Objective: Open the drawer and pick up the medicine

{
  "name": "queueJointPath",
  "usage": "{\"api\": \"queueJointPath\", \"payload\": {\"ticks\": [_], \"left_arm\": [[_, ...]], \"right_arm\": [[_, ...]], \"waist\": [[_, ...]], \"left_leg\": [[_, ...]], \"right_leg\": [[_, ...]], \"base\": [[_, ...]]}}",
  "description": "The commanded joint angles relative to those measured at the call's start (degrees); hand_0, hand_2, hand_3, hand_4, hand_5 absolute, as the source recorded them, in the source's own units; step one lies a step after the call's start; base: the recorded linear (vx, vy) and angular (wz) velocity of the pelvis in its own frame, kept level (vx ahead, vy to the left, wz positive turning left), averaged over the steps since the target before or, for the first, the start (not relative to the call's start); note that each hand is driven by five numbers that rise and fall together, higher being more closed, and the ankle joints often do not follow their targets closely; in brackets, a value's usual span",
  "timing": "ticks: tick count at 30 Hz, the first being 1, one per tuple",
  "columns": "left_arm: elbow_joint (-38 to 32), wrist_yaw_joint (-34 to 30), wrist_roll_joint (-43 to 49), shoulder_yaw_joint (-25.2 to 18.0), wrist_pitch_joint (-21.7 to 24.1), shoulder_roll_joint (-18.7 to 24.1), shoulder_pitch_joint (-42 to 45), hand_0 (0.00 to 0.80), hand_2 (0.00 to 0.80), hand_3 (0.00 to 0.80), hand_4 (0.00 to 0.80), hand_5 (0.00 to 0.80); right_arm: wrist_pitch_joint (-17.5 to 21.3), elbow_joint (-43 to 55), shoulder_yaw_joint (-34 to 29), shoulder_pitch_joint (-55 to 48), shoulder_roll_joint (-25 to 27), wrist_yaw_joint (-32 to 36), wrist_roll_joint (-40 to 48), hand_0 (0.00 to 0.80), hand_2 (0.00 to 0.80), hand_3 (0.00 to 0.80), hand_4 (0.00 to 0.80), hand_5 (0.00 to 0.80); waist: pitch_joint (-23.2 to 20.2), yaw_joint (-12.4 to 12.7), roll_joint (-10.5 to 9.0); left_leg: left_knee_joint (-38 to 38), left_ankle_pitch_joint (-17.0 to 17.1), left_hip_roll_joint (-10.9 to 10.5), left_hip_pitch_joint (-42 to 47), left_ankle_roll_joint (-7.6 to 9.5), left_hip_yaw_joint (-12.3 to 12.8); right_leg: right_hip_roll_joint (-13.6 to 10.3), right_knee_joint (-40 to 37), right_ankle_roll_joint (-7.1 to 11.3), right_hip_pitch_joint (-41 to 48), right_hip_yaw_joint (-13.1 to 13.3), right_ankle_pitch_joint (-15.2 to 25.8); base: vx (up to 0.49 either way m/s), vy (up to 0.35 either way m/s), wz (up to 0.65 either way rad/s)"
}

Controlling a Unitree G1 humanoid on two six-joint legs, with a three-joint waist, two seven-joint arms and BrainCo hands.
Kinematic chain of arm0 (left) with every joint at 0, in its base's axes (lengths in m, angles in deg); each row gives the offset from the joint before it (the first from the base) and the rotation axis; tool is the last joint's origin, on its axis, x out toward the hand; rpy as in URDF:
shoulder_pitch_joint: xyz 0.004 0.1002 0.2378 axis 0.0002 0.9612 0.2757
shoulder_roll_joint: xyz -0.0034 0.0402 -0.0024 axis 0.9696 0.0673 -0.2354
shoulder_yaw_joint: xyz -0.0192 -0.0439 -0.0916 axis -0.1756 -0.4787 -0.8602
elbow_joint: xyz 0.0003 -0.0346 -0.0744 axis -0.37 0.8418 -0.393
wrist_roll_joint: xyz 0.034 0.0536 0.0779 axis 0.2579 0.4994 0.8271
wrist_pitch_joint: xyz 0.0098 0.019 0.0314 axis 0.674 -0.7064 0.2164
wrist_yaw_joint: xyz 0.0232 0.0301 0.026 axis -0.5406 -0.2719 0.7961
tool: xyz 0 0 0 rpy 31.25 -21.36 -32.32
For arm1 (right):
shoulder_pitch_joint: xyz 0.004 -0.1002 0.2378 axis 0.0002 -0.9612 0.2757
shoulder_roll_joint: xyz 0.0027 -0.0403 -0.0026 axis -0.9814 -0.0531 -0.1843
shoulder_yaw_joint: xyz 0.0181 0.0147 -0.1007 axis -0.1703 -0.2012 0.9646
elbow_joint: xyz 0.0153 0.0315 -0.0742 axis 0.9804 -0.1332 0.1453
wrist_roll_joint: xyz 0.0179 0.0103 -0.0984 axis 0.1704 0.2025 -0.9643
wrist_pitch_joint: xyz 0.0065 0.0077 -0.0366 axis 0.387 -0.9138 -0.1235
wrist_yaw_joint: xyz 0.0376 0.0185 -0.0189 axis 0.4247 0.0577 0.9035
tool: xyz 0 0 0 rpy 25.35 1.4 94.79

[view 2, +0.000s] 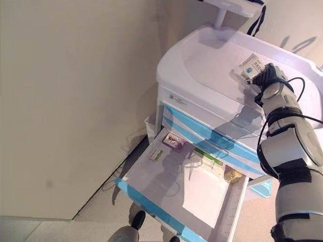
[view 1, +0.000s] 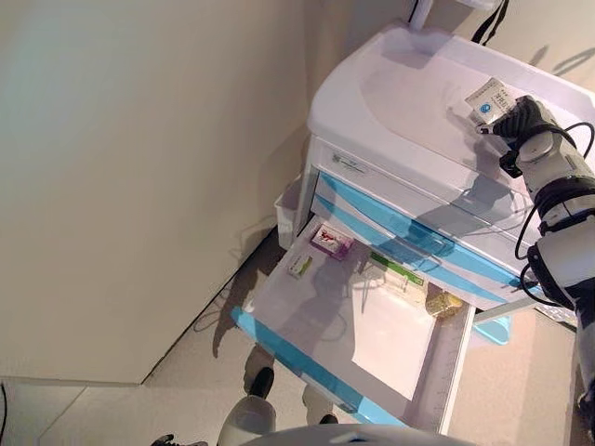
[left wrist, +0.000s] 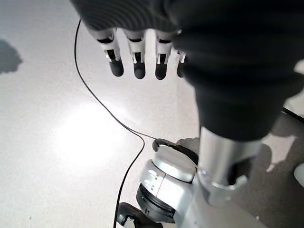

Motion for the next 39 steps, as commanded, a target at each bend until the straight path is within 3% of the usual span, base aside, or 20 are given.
{"api": "queueJointPath", "payload": {"ticks": [1,12,14,15,33,39], "left_arm": [[0.9,0.7,-0.7,2.6,0.5,0.9,-2.6,0.0,0.0,0.0,0.0,0.0],[0.7,0.5,-0.3,3.0,0.6,0.5,-2.9,0.0,0.0,0.0,0.0,0.0],[0.5,0.5,-0.4,3.1,0.6,0.5,-3.1,0.0,0.0,0.0,0.0,0.0],[0.5,0.5,-0.4,3.1,0.6,0.5,-3.1,0.0,0.0,0.0,0.0,0.0],[0.4,0.0,-0.2,3.6,0.7,0.0,-3.3,0.0,0.0,0.0,0.0,0.0],[0.3,0.1,-0.2,3.0,0.8,-0.2,-3.3,0.0,0.0,0.0,0.0,0.0]], "right_arm": [[0.4,-0.3,2.9,5.7,3.8,-1.5,-1.7,0.8,0.8,0.8,0.8,0.8],[0.4,-0.6,2.8,4.7,3.8,-0.7,-2.9,0.8,0.8,0.8,0.8,0.8],[0.4,-0.5,2.9,4.5,3.5,-0.4,-2.9,0.05,0.05,0.05,0.05,0.05],[0.4,-0.5,2.9,4.5,3.5,-0.4,-2.9,0.0,0.0,0.0,0.0,0.0],[0.7,-0.3,2.2,3.6,2.5,0.3,-3.0,0.0,0.0,0.0,0.0,0.0],[2.6,7.1,-0.8,3.1,2.3,-3.6,2.5,0.0,0.0,0.0,0.0,0.0]], "waist": [[-0.1,1.5,-0.57],[0.5,1.5,-0.12],[0.8,1.5,-0.02],[0.8,1.5,-0.02],[1.2,1.1,0.29],[0.9,0.0,0.39]], "left_leg": [[-0.7,-2.4,-2.2,2.7,0.57,0.8],[-0.6,-2.1,-2.3,2.1,0.4,0.1],[-0.6,-2.0,-2.3,2.0,0.35,0.0],[-0.6,-2.0,-2.3,2.0,0.35,0.0],[-0.6,-2.1,-2.2,2.1,0.27,0.1],[-0.8,-2.5,-1.9,3.0,0.51,1.3]], "right_leg": [[-1.3,3.6,2.89,-1.2,-2.3,1.6],[-1.3,3.5,2.72,-1.5,-3.1,1.5],[-1.3,3.5,2.67,-1.5,-3.3,1.4],[-1.3,3.5,2.67,-1.5,-3.3,1.4],[-1.3,3.4,2.51,-1.6,-3.4,1.3],[-1.2,3.6,2.58,-1.3,-2.2,1.4]], "base": [[0.006,-0.006,0.2],[0.0,-0.002,0.04],[0.0,0.0,0.0],[0.0,0.0,0.0],[-0.001,-0.001,0.01],[0.0,0.004,-0.01]]}}
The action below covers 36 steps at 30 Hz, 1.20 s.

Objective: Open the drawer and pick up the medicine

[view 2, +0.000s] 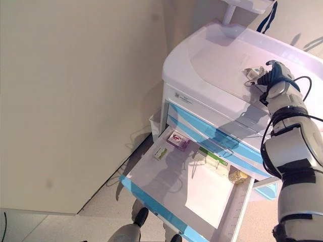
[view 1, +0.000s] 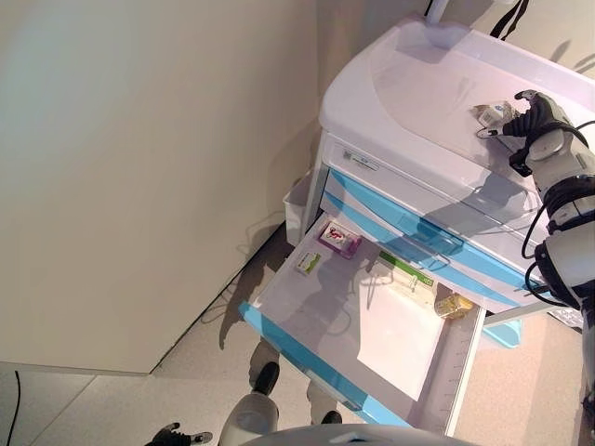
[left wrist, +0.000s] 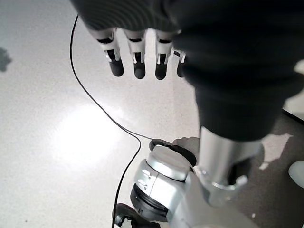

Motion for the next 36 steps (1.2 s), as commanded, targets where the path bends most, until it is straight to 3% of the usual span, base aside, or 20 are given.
{"api": "queueJointPath", "payload": {"ticks": [1,7,9,11,12,13,21,27,36], "left_arm": [[1.5,0.5,-0.3,0.7,0.8,-0.2,-1.8,0.0,0.0,0.0,0.0,0.0],[1.1,1.6,0.3,-1.7,0.8,-1.5,-0.7,0.0,0.0,0.0,0.0,0.0],[1.1,1.8,0.6,-1.8,0.8,-1.5,-0.5,0.0,0.0,0.0,0.0,0.0],[1.0,2.2,1.6,-2.2,1.0,-2.1,-0.2,0.0,0.0,0.0,0.0,0.0],[1.0,2.2,1.7,-2.1,1.0,-2.0,-0.1,0.0,0.0,0.0,0.0,0.0],[0.8,2.4,2.1,-2.3,1.0,-2.4,0.1,0.0,0.0,0.0,0.0,0.0],[1.3,3.0,3.1,-2.5,0.4,-3.0,0.7,0.0,0.0,0.0,0.0,0.0],[1.7,3.5,3.8,-2.5,-0.3,-4.2,0.8,0.0,0.0,0.0,0.0,0.0],[1.0,4.0,5.1,-3.6,-0.2,-5.5,0.7,0.0,0.0,0.0,0.0,0.0]], "right_arm": [[3.0,10.0,-0.5,2.4,1.3,-4.6,5.8,0.0,0.0,0.0,0.0,0.0],[5.4,36.1,-10.6,-8.2,6.3,-10.7,6.7,0.0,0.0,0.0,0.0,0.0],[5.8,39.8,-13.4,-11.2,6.9,-11.5,6.6,0.0,0.0,0.0,0.0,0.0],[8.5,46.4,-20.1,-16.9,7.6,-14.0,8.7,0.0,0.0,0.0,0.0,0.0],[8.4,46.8,-20.6,-17.5,7.6,-14.0,8.7,0.0,0.0,0.0,0.0,0.0],[11.2,50.4,-24.9,-21.4,7.1,-14.4,12.8,0.0,0.0,0.0,0.0,0.0],[18.0,58.9,-36.6,-31.3,3.7,-15.8,28.0,0.0,0.0,0.0,0.0,0.0],[21.4,61.8,-44.6,-40.1,-0.8,-18.2,34.0,0.0,0.0,0.0,0.0,0.0],[19.8,60.7,-56.1,-58.6,-7.5,-22.8,28.6,0.0,0.0,0.0,0.0,0.0]], "waist": [[0.3,0.0,-0.3],[-0.5,-2.9,1.05],[-0.7,-3.0,1.18],[-1.1,-3.9,2.11],[-1.2,-3.8,1.98],[-1.5,-4.3,2.56],[-3.0,-6.3,3.92],[-3.9,-8.1,4.94],[-4.2,-10.7,6.16]], "left_leg": [[-0.8,-3.2,-1.4,3.9,0.54,3.5],[-1.1,-4.1,-1.0,5.9,0.95,5.9],[-1.1,-4.2,-0.9,6.3,1.03,6.3],[-1.3,-4.5,-1.0,7.1,1.19,7.2],[-1.2,-4.6,-1.0,7.2,1.19,7.2],[-1.3,-4.8,-1.0,7.8,1.28,7.8],[-1.6,-5.6,-0.8,9.8,1.37,10.8],[-1.6,-6.4,-0.7,11.2,1.54,12.8],[-1.6,-7.4,-0.6,12.8,1.84,15.1]], "right_leg": [[-1.0,3.7,2.5,-1.3,0.0,1.6],[-1.0,4.0,2.65,-0.7,2.1,1.6],[-1.0,4.0,2.65,-0.5,2.4,1.6],[-1.2,4.1,2.74,-0.1,3.0,1.5],[-1.1,4.1,2.74,0.0,3.0,1.5],[-1.2,4.0,2.85,0.3,3.5,1.5],[-1.0,3.7,3.05,1.1,5.9,1.7],[-0.9,3.6,3.11,1.5,7.6,1.8],[-0.5,3.4,3.12,1.9,10.4,1.7]], "base": [[0.0,0.028,-0.08],[0.011,0.032,-0.2],[0.015,0.028,-0.07],[0.006,0.029,-0.22],[0.006,0.029,-0.3],[0.008,0.026,-0.2],[0.003,0.021,-0.24],[0.004,0.013,-0.18],[-0.001,0.005,-0.18]]}}
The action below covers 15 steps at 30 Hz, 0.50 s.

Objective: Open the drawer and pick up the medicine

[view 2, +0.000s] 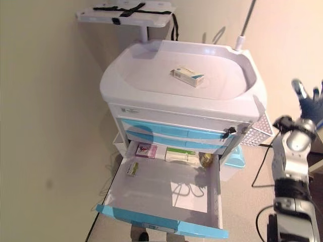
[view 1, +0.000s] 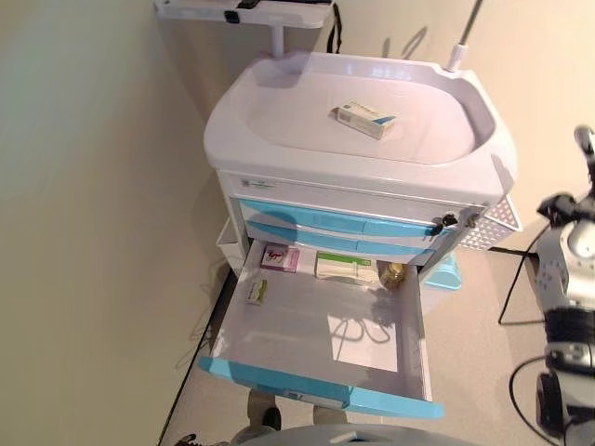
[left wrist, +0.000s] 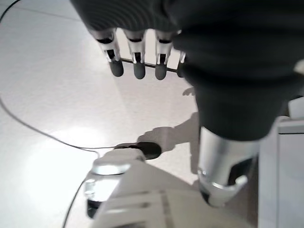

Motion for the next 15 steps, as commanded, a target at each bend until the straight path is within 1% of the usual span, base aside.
{"api": "queueJointPath", "payload": {"ticks": [1,2,3,4,5,6,8,9,10,11,12,15], "left_arm": [[4.2,1.1,2.6,0.1,0.5,0.0,-2.8,0.0,0.0,0.0,0.0,0.0],[4.1,1.1,2.6,0.1,0.5,0.1,-2.7,0.0,0.0,0.0,0.0,0.0],[4.0,0.9,2.7,0.0,0.7,0.1,-3.0,0.0,0.0,0.0,0.0,0.0],[4.0,0.9,2.7,0.0,0.8,0.1,-2.9,0.0,0.0,0.0,0.0,0.0],[3.9,0.7,2.8,0.3,0.6,0.2,-3.1,0.0,0.0,0.0,0.0,0.0],[3.9,0.7,2.8,0.3,0.6,0.1,-3.1,0.0,0.0,0.0,0.0,0.0],[3.7,0.7,2.9,0.1,0.7,0.2,-3.3,0.0,0.0,0.0,0.0,0.0],[3.5,0.7,3.0,0.0,0.7,0.1,-3.2,0.0,0.0,0.0,0.0,0.0],[3.5,0.6,3.0,0.1,0.8,0.1,-3.2,0.0,0.0,0.0,0.0,0.0],[3.5,0.6,3.0,0.0,0.8,0.1,-3.1,0.0,0.0,0.0,0.0,0.0],[3.4,0.1,3.7,0.1,1.0,0.3,-2.8,0.0,0.0,0.0,0.0,0.0],[3.4,-0.4,4.1,0.1,1.0,0.5,-2.7,0.0,0.0,0.0,0.0,0.0]], "right_arm": [[0.7,-4.4,-4.2,-1.3,1.2,-1.3,-2.5,0.0,0.0,0.0,0.0,0.0],[0.8,-4.6,-4.2,-1.3,1.3,-1.2,-2.4,0.0,0.0,0.0,0.0,0.0],[-0.9,-12.4,-4.7,-4.8,0.2,-0.3,-2.5,0.0,0.0,0.0,0.0,0.0],[-0.6,-13.0,-4.7,-4.7,0.4,-0.1,-2.2,0.0,0.0,0.0,0.0,0.0],[-2.9,-17.7,-4.0,-6.6,0.5,0.6,-4.3,0.0,0.0,0.0,0.0,0.0],[-2.9,-17.8,-4.0,-6.6,0.6,0.6,-4.3,0.0,0.0,0.0,0.0,0.0],[-4.4,-22.0,-2.9,-9.4,-1.4,1.7,-6.0,0.0,0.0,0.0,0.0,0.0],[-5.4,-26.8,-1.5,-12.1,-3.6,3.2,-7.2,0.0,0.0,0.0,0.0,0.0],[-6.4,-30.5,0.5,-13.0,-4.4,4.2,-8.8,0.0,0.0,0.0,0.0,0.0],[-6.2,-30.8,0.7,-12.9,-4.3,4.3,-8.8,0.0,0.0,0.0,0.0,0.0],[-8.2,-33.5,4.8,-15.0,-4.7,7.7,-13.4,0.0,0.0,0.0,0.0,0.0],[-9.8,-38.8,9.5,-17.3,-6.5,12.2,-16.0,0.0,0.0,0.0,0.0,0.0]], "waist": [[-1.7,1.1,-0.06],[-1.7,1.2,-0.08],[-1.5,0.8,-0.02],[-1.5,0.8,-0.05],[-1.3,0.5,-0.01],[-1.3,0.6,0.01],[-1.0,0.2,0.13],[-0.9,-0.2,0.16],[-0.8,-0.3,0.12],[-0.8,-0.4,0.11],[-0.6,-0.8,0.14],[-0.4,-1.3,0.01]], "left_leg": [[0.2,-4.7,-2.8,1.6,1.03,0.5],[0.2,-4.7,-2.8,1.6,1.02,0.5],[0.2,-4.7,-2.8,1.8,1.0,0.8],[0.2,-4.8,-2.8,1.8,0.99,0.8],[0.2,-4.7,-2.8,1.8,0.97,1.0],[0.2,-4.7,-2.8,1.9,0.97,1.0],[0.2,-4.7,-2.7,1.9,0.96,1.1],[0.2,-4.7,-2.6,2.0,0.95,1.1],[0.2,-4.7,-2.6,2.1,0.94,1.1],[0.2,-4.7,-2.6,2.1,0.93,1.1],[0.2,-4.6,-2.5,2.1,0.8,1.3],[0.2,-4.5,-2.3,2.3,0.58,1.4]], "right_leg": [[-0.4,3.3,3.19,-2.6,-0.8,0.4],[-0.4,3.3,3.19,-2.6,-0.8,0.4],[-0.3,3.4,3.21,-2.6,-0.5,0.5],[-0.3,3.4,3.21,-2.6,-0.5,0.5],[-0.1,3.4,3.18,-2.7,-0.3,0.5],[-0.1,3.4,3.18,-2.7,-0.3,0.5],[0.0,3.5,3.18,-2.8,-0.2,0.5],[0.1,3.6,3.13,-2.7,-0.2,0.5],[0.1,3.6,3.09,-2.7,-0.1,0.5],[0.1,3.7,3.09,-2.6,-0.1,0.4],[0.2,3.8,2.96,-2.7,-0.1,0.4],[0.3,3.8,2.82,-2.6,0.0,0.4]], "base": [[-0.008,-0.006,-0.21],[-0.021,-0.015,-0.29],[-0.009,-0.01,-0.25],[-0.026,-0.017,-0.15],[-0.012,-0.008,-0.06],[-0.022,-0.013,-0.13],[-0.014,-0.018,-0.18],[-0.01,-0.031,-0.09],[0.0,0.0,0.0],[0.0,0.0,0.0],[0.0,0.0,0.0],[-0.017,-0.024,-0.01]]}}
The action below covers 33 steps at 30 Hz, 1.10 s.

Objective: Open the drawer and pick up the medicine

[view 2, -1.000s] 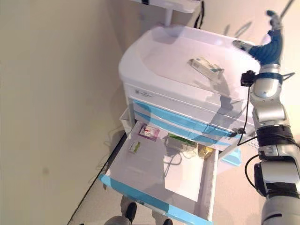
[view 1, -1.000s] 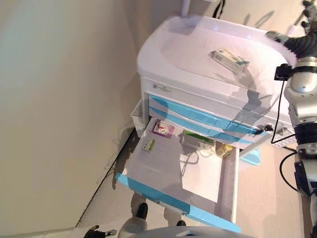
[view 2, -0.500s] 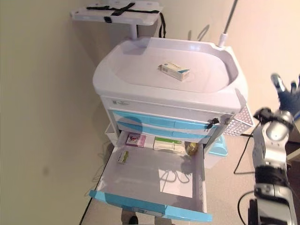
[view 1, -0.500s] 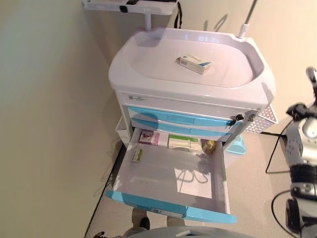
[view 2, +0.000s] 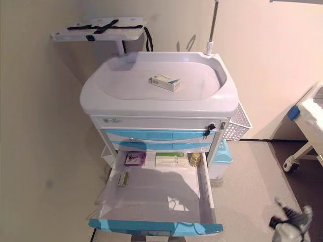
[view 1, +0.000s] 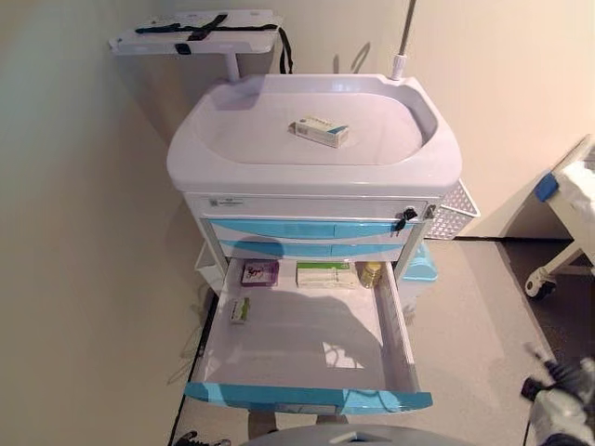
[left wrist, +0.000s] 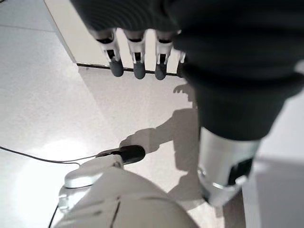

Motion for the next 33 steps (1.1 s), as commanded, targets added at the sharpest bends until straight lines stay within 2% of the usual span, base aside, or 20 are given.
{"api": "queueJointPath", "payload": {"ticks": [1,4,8,17,27,33], "left_arm": [[3.0,0.0,3.7,-0.4,0.7,0.8,-2.4,0.0,0.0,0.0,0.0,0.0],[3.7,-0.4,4.2,-0.1,0.6,0.8,-2.6,0.0,0.0,0.0,0.0,0.0],[4.2,-0.8,4.9,0.1,0.7,0.8,-2.9,0.0,0.0,0.0,0.0,0.0],[4.1,-1.4,7.1,2.5,1.0,0.2,-3.7,0.0,0.0,0.0,0.0,0.0],[1.1,-2.1,11.3,6.9,1.7,0.9,-4.2,0.0,0.0,0.0,0.0,0.0],[-3.8,-3.9,11.3,10.4,2.4,2.4,-5.4,0.0,0.0,0.0,0.0,0.0]], "right_arm": [[-0.1,-1.0,0.8,2.9,0.2,4.2,-3.6,0.0,0.0,0.0,0.0,0.0],[-1.1,-6.9,4.1,1.5,-3.1,8.4,-3.3,0.0,0.0,0.0,0.0,0.0],[-2.1,-12.1,7.4,1.1,-6.1,10.7,-4.4,0.0,0.0,0.0,0.0,0.0],[-3.0,-15.4,13.1,1.8,-11.3,13.4,-5.2,0.0,0.0,0.0,0.0,0.0],[-2.5,-11.4,22.3,4.3,-10.4,14.7,-13.3,0.0,0.0,0.0,0.0,0.0],[-2.5,-8.0,25.3,6.8,-7.5,15.6,-16.2,0.0,0.0,0.0,0.0,0.0]], "waist": [[0.8,0.6,-1.74],[1.0,0.2,-1.83],[1.1,0.2,-1.83],[1.3,0.7,-1.38],[2.5,1.0,-0.84],[6.3,0.6,0.59]], "left_leg": [[0.0,-3.5,-3.3,1.5,1.05,-0.9],[0.0,-3.3,-3.0,1.5,0.88,-0.9],[0.0,-3.3,-2.8,1.9,0.76,-0.8],[0.0,-3.0,-2.5,2.2,0.63,-1.3],[0.6,-3.2,-2.4,2.0,0.74,-1.6],[4.6,-4.2,-2.9,-1.6,1.47,-2.0]], "right_leg": [[-0.3,3.9,2.79,-1.9,-2.0,0.2],[-0.2,4.2,2.57,-1.9,-2.1,0.0],[-0.1,4.4,2.33,-1.7,-2.2,-0.2],[0.1,4.3,1.84,-1.2,-2.7,-0.4],[0.2,5.5,1.39,-1.9,-2.4,-1.1],[-0.2,11.3,0.75,-6.6,-1.8,-2.8]], "base": [[-0.02,-0.041,-0.01],[-0.015,-0.031,-0.01],[-0.009,-0.034,0.0],[-0.003,-0.025,0.01],[0.0,0.0,0.0],[-0.084,0.031,0.0]]}}
